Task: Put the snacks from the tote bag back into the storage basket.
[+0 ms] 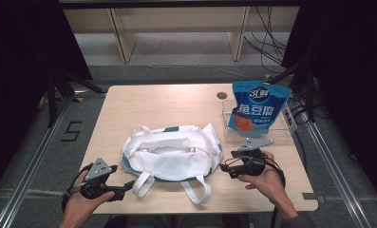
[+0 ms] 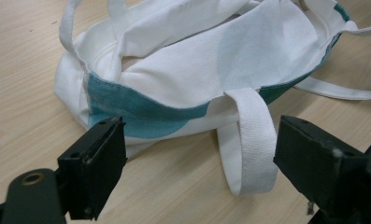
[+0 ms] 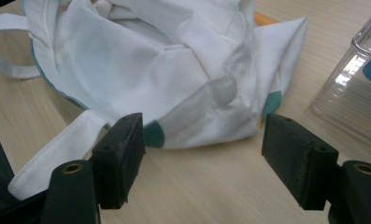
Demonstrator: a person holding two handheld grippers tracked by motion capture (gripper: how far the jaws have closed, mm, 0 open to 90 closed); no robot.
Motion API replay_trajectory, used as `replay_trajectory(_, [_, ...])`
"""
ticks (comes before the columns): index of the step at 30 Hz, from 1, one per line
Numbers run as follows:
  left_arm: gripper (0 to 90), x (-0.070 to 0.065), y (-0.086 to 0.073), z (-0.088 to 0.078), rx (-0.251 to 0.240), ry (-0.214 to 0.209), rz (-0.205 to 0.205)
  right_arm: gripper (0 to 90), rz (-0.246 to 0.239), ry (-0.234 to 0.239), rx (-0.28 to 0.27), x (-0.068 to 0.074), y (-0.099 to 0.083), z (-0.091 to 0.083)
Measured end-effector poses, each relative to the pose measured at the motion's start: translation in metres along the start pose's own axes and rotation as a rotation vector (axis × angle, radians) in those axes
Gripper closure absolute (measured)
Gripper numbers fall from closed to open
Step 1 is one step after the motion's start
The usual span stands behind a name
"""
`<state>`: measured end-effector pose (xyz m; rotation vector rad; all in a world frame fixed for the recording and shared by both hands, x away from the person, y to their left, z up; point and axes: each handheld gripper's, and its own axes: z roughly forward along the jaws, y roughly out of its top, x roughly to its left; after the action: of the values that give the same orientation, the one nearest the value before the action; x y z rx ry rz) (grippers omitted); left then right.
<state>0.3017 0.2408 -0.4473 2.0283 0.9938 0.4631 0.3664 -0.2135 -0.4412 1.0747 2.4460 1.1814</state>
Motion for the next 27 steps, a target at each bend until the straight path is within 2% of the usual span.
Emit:
replay_trajectory(1, [15.9, 0.0, 0.0, 0.0, 0.0, -0.001, 0.0, 29.3, 0.019, 0.003, 0.02, 0.002, -0.001, -0.002])
replay_trajectory(2, [15.9, 0.0, 0.0, 0.0, 0.0, 0.0, 0.0, 28.8, 0.011, -0.002, 0.003, 0.003, -0.003, -0.001])
replay_trajectory(3, [15.9, 0.0, 0.0, 0.0, 0.004, -0.005, -0.005, 28.8, -0.003, -0.006, 0.011, 0.002, -0.004, -0.003])
replay_trajectory(5, [15.9, 0.0, 0.0, 0.0, 0.005, -0.007, -0.005, 27.6, 0.014, -0.011, 0.013, 0.005, -0.007, -0.005])
replay_trajectory(8, [15.9, 0.0, 0.0, 0.0, 0.01, -0.006, 0.0, 26.1, 0.005, -0.023, 0.022, 0.007, -0.012, -0.006])
replay_trajectory(9, [15.9, 0.0, 0.0, 0.0, 0.013, -0.008, 0.001, 25.9, 0.021, -0.016, 0.012, 0.009, -0.014, -0.006])
replay_trajectory(10, [15.9, 0.0, 0.0, 0.0, 0.012, -0.008, -0.006, 25.4, 0.001, -0.019, 0.027, 0.008, -0.015, -0.007])
replay_trajectory(11, [15.9, -0.001, 0.0, 0.0, 0.012, -0.009, -0.024, 24.9, 0.001, -0.027, 0.013, 0.009, -0.016, -0.006])
replay_trajectory(12, [15.9, -0.001, 0.0, 0.0, 0.012, -0.008, -0.02, 24.7, 0.004, -0.028, 0.034, 0.009, -0.017, -0.008])
replay_trajectory(13, [15.9, 0.001, 0.0, 0.0, 0.014, -0.009, 0.003, 24.5, -0.007, -0.03, 0.024, 0.009, -0.019, -0.007])
replay_trajectory(15, [15.9, 0.001, 0.0, 0.0, 0.015, -0.008, 0.0, 24.2, -0.023, -0.029, 0.029, 0.009, -0.02, -0.007])
replay_trajectory(20, [15.9, 0.0, 0.0, 0.0, 0.018, -0.006, -0.001, 23.8, 0.001, -0.039, 0.042, 0.011, -0.021, -0.007])
replay_trajectory(27, [15.9, 0.0, 0.0, 0.0, 0.016, -0.007, -0.002, 23.8, -0.009, -0.042, 0.045, 0.01, -0.021, -0.006])
